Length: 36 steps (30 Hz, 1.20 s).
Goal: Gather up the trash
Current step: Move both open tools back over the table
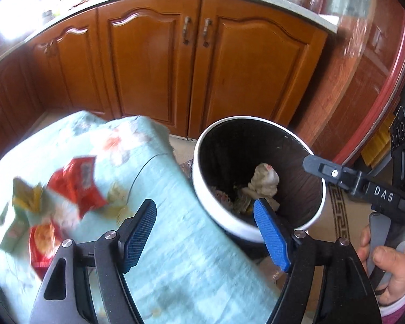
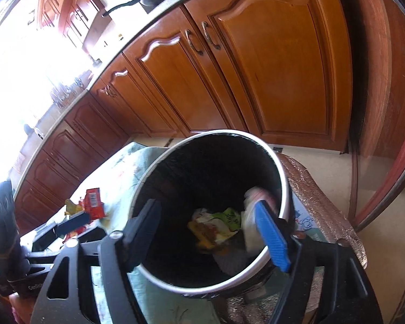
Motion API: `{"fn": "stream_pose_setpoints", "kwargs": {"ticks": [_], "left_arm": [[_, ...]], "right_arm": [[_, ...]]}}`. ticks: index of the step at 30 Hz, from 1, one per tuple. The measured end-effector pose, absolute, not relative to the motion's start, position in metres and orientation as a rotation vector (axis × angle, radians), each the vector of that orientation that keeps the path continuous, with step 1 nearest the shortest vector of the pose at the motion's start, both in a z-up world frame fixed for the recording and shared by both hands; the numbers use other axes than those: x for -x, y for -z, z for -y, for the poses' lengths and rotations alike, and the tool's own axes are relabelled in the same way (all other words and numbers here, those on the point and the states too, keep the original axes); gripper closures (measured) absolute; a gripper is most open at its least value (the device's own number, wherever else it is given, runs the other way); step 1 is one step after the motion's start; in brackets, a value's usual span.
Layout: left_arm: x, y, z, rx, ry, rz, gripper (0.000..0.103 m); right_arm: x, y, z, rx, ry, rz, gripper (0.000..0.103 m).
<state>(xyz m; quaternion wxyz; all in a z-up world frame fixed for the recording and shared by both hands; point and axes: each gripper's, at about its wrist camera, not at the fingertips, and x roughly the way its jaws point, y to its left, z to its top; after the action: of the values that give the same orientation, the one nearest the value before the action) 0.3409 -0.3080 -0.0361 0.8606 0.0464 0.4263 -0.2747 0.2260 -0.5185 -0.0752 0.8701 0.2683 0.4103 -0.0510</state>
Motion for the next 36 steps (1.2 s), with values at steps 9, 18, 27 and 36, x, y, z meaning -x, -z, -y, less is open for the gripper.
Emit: {"fn": "stream_pose_setpoints", "kwargs": {"ticks": [9, 18, 27, 36], "left_arm": [[-0.284, 0.049, 0.196, 0.011, 0.438, -0.882, 0.027], [-0.245, 0.044, 0.102, 0.066, 0.284, -0.875, 0.026], [-0.225, 0.031, 0.025, 0.104, 0.165, -0.869, 0.026], [-0.223, 0.012, -0.047, 0.166, 0.006, -0.821, 0.022]], "right_arm": [[-0.205, 0.067, 0.458, -0.582, 0.013, -0.845, 0.02], [-0.205, 0.071, 0.371, -0.557, -0.137, -0.915, 0.019], [-0.227, 0.072, 0.302, -0.49, -0.266, -0.959, 0.019], [-0.261, 0.082, 0.267, -0.46, -0.329, -0.995, 0.019]]}}
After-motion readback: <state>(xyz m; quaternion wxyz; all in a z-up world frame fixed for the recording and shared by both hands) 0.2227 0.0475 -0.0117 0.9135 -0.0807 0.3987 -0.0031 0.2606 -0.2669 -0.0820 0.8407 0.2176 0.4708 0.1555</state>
